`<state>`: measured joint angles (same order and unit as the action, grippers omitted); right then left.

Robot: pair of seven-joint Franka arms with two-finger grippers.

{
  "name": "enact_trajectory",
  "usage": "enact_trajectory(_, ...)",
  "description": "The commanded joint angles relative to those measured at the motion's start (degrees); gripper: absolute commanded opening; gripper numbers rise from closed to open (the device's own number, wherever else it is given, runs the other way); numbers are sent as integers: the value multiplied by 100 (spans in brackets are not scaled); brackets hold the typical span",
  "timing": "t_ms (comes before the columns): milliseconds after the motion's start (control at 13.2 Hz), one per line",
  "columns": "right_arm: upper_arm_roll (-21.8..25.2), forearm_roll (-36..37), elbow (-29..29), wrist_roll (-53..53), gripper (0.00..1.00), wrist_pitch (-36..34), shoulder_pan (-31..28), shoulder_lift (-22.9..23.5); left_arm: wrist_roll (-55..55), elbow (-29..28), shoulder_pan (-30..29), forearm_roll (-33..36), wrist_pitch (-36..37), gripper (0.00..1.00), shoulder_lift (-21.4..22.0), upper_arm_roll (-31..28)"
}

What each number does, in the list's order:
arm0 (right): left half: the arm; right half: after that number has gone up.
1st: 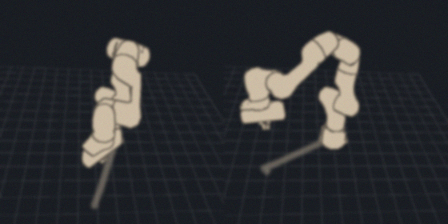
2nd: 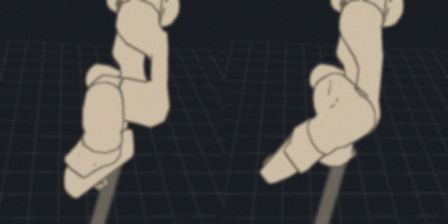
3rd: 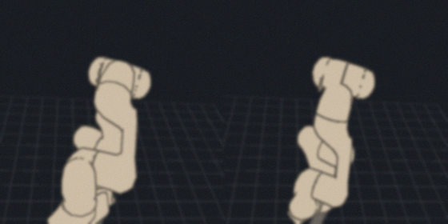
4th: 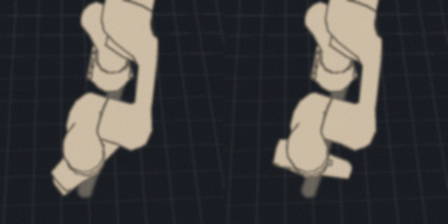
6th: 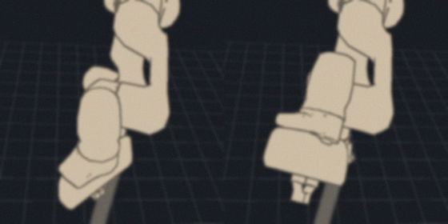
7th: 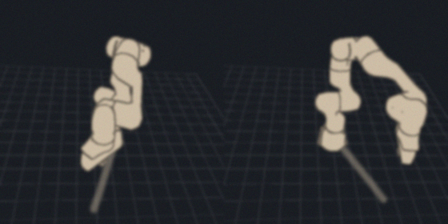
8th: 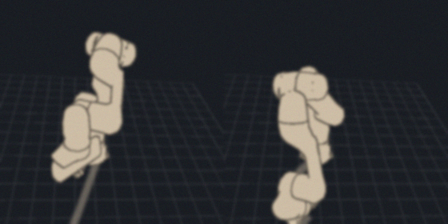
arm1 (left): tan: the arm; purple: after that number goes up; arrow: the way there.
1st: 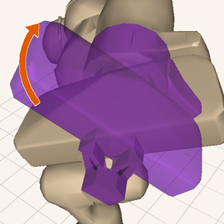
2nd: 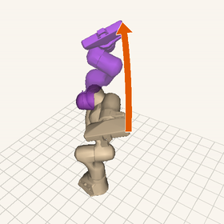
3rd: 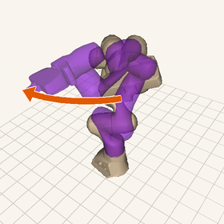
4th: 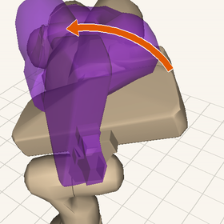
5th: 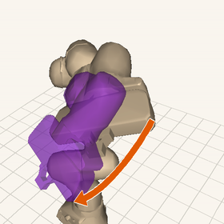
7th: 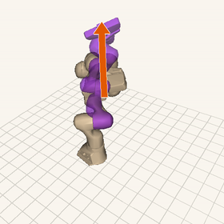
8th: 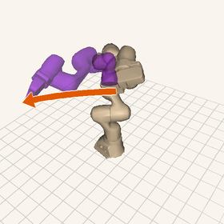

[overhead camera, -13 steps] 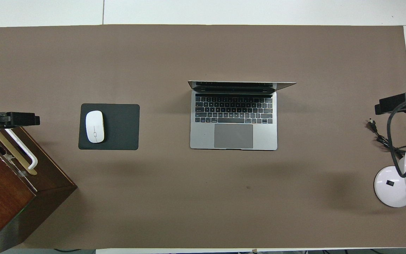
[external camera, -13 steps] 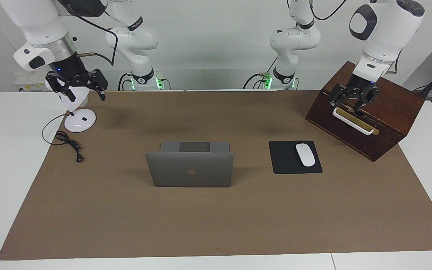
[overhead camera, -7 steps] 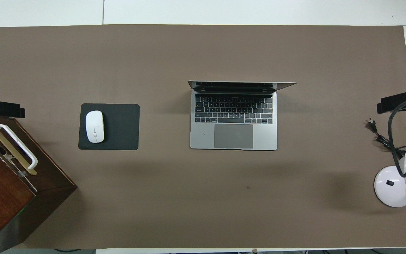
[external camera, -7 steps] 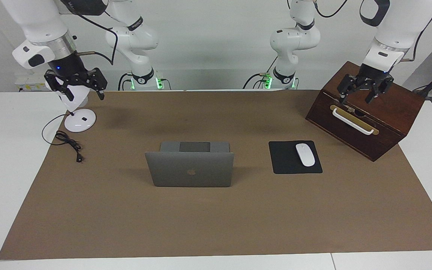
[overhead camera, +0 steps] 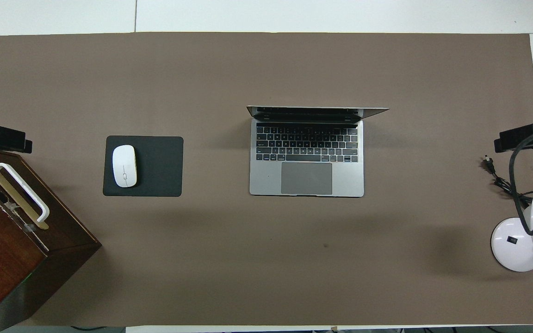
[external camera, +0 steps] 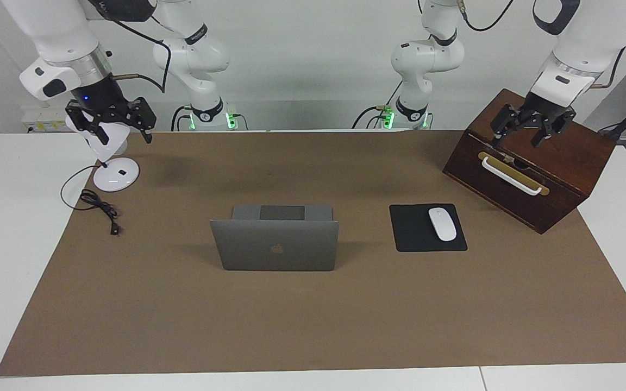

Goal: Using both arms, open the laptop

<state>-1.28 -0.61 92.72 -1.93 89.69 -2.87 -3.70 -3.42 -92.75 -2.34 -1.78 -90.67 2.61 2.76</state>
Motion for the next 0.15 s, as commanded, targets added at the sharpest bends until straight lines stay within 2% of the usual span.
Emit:
enact_trajectory(0,-48,61,-113,131,98,-163,-47,45,52,-94,67,108,41,100,29,-30)
enact_trajectory(76,-48,61,-105,131,98,-180,-47,45,52,-94,67,108,23,100,29,-30)
